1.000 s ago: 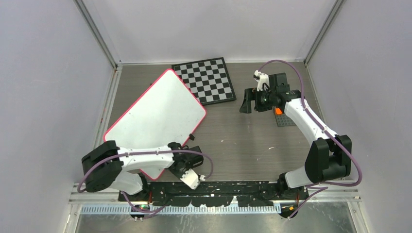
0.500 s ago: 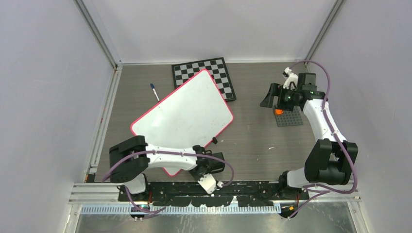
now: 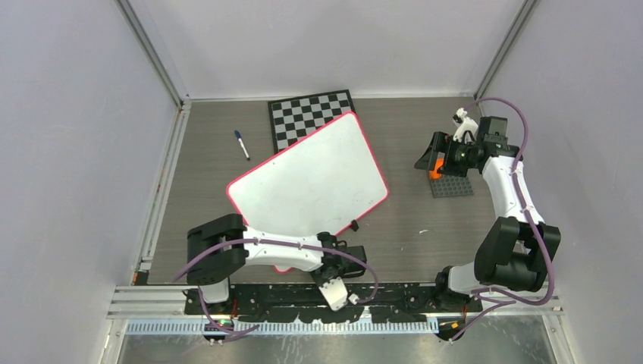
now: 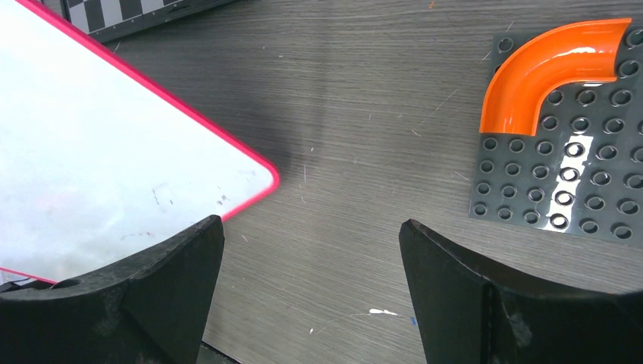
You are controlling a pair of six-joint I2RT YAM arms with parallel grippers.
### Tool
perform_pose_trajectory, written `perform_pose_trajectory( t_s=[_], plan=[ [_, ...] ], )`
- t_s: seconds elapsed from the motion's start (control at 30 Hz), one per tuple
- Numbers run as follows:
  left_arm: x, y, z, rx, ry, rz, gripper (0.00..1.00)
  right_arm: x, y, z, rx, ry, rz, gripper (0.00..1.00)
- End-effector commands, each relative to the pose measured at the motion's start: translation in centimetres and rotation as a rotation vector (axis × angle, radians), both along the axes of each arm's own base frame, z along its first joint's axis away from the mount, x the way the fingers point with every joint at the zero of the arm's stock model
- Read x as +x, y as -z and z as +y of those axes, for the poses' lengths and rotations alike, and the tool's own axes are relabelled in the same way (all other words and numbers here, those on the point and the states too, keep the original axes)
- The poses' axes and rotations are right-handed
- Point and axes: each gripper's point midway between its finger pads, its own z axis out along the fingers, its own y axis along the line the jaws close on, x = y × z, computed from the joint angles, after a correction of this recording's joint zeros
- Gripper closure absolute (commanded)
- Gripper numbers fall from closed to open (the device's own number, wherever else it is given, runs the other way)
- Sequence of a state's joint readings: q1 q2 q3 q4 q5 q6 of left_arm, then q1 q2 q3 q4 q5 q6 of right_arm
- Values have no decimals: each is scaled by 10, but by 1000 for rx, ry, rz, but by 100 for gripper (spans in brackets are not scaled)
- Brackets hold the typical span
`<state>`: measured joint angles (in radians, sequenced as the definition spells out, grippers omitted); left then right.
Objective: Write a sentence on the whiteboard
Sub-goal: Move the whiteboard stand to the center of the board.
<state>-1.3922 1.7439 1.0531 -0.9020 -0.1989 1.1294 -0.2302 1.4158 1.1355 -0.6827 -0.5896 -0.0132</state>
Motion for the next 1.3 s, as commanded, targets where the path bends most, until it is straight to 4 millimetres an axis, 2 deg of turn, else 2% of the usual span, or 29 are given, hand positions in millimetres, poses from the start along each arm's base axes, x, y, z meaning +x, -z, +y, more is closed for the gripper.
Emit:
perform_pose_trajectory(
  t_s=[0.0,0.17,0.23,0.37,0.47,0.63,0.77,0.87,0.93,1.0,1.07,1.13,1.17,1.27],
  plan=[
    [-2,-22,-42,-96,128,-28,100,1,-23,0,-12,-26,-82,10],
    [-5,-21,-41,-48,139,-29,100,2,-23,1,-7,-30,-80,10],
    [-5,-18,-37,-23,142,-40,97,1,-24,1,-6,-35,-79,10],
    [-7,-23,-37,-22,128,-50,77,-3,-25,2,-15,-52,-76,9],
    [-9,-29,-40,-37,99,-48,59,-4,-27,1,-18,-52,-79,8],
    [-21,-44,-40,-62,86,-29,36,-5,-35,3,-9,-59,-84,7],
    [-37,-66,-47,-116,44,24,26,-6,-42,6,1,-71,-89,6],
    [-52,-93,-60,-194,-41,105,16,-8,-48,8,7,-74,-98,5],
    [-59,-111,-69,-258,-103,157,3,-8,-50,9,11,-72,-102,5],
    [-61,-132,-81,-341,-187,211,0,-8,-53,9,12,-70,-106,5],
    [-52,-158,-94,-438,-312,273,0,-9,-55,9,13,-71,-110,5],
    [-29,-191,-104,-543,-468,343,0,-9,-57,10,15,-72,-114,4],
    [-10,-206,-108,-604,-556,357,0,-9,-57,10,17,-71,-114,5],
    [70,-254,-102,-820,-847,327,0,-8,-57,10,26,-67,-107,5]
  ],
)
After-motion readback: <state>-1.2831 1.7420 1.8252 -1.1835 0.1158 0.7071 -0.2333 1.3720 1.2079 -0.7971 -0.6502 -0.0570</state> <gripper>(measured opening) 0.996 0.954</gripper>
